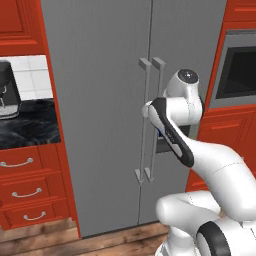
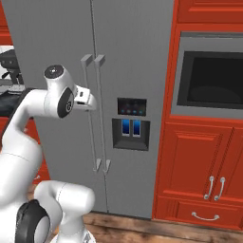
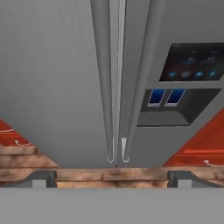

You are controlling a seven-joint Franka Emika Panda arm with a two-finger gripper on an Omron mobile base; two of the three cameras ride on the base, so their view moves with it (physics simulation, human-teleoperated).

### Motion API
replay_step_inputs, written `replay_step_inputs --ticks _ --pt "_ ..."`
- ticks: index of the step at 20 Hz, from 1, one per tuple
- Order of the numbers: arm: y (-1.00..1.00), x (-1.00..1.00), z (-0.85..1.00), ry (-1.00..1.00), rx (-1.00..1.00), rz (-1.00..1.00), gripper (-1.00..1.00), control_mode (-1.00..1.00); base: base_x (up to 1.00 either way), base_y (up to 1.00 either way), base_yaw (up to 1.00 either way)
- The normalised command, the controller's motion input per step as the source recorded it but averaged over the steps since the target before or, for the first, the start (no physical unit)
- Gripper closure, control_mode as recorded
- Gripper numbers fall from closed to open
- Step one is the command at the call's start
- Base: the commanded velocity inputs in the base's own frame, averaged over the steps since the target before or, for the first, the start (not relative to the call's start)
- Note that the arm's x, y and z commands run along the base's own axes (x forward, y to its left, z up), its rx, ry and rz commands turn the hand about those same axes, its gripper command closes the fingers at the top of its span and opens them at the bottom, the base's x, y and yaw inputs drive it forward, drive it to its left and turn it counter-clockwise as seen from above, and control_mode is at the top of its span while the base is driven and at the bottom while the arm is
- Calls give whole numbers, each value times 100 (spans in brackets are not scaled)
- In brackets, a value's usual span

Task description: Retrieve the fish from the fridge and place it on the saucepan with marinade on the stove.

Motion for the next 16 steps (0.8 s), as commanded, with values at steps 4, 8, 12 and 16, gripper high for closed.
replay_step_inputs --ticks 4,8,12,16 --pt "-1 57 -3 -4 0 0 -100 -100 0 0 0" --pt "-3 51 -3 0 0 0 -100 -100 0 0 0" --pt "0 61 -6 0 0 0 -100 -100 0 0 0" --pt "1 58 -5 0 0 0 -100 -100 0 0 0"
